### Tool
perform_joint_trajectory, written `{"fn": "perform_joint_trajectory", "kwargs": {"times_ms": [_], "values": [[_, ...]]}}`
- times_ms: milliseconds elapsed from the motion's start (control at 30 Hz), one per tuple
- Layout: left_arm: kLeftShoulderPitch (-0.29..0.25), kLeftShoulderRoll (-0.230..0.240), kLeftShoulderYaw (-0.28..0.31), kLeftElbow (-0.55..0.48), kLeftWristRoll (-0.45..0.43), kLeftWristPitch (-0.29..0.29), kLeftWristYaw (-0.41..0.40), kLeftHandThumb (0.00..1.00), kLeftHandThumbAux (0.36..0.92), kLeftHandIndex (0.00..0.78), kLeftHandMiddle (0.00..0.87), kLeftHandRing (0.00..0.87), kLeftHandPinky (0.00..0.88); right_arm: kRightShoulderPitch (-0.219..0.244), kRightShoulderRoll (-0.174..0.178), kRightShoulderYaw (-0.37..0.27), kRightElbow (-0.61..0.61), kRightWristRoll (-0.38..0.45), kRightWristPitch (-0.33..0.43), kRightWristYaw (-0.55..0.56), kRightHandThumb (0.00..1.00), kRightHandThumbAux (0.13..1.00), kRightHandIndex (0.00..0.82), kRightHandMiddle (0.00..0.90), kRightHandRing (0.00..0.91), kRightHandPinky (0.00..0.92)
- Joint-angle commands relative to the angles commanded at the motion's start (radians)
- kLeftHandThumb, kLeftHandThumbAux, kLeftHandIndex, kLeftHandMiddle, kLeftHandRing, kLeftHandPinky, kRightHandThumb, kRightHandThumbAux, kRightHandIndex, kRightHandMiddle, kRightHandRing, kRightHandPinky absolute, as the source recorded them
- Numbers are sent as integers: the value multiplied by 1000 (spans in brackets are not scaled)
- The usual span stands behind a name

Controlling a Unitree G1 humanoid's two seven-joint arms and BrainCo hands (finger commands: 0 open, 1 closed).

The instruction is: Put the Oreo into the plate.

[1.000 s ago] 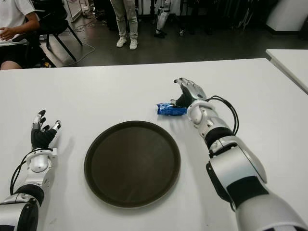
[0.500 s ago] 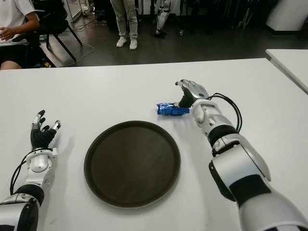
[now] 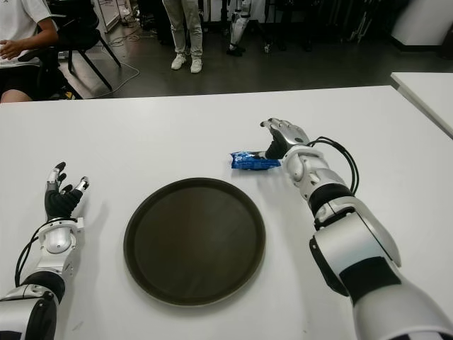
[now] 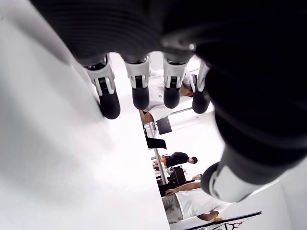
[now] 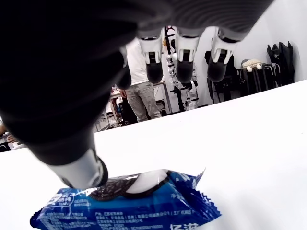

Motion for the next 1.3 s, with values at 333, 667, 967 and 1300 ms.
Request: {"fn": "perform_joint_trajectory", "kwargs": {"times_ms": [333,667,967,1300], "values": [[1,-2,2,-1,-1,-2,2,0,743,47,52,32,29,-3,-8,-11,-1,9,-1,32,350,731,0,15,5,19],[0,-2,-4,-2,4,1,1,0,742,47,41,18,20,-10,-18,-25,-4,17,-6,79,369,729,0,30,6,0],[1,-5,-1,-4,0,-5,-2,0,730,45,36,21,32,-12,-23,-41,-8,23,-17,92,367,713,0,51,37,44],[4,-5,-10,-6,10,-10,12,0,730,50,51,32,34,-10,-23,-49,-13,43,-46,107,439,737,0,103,110,68]]}}
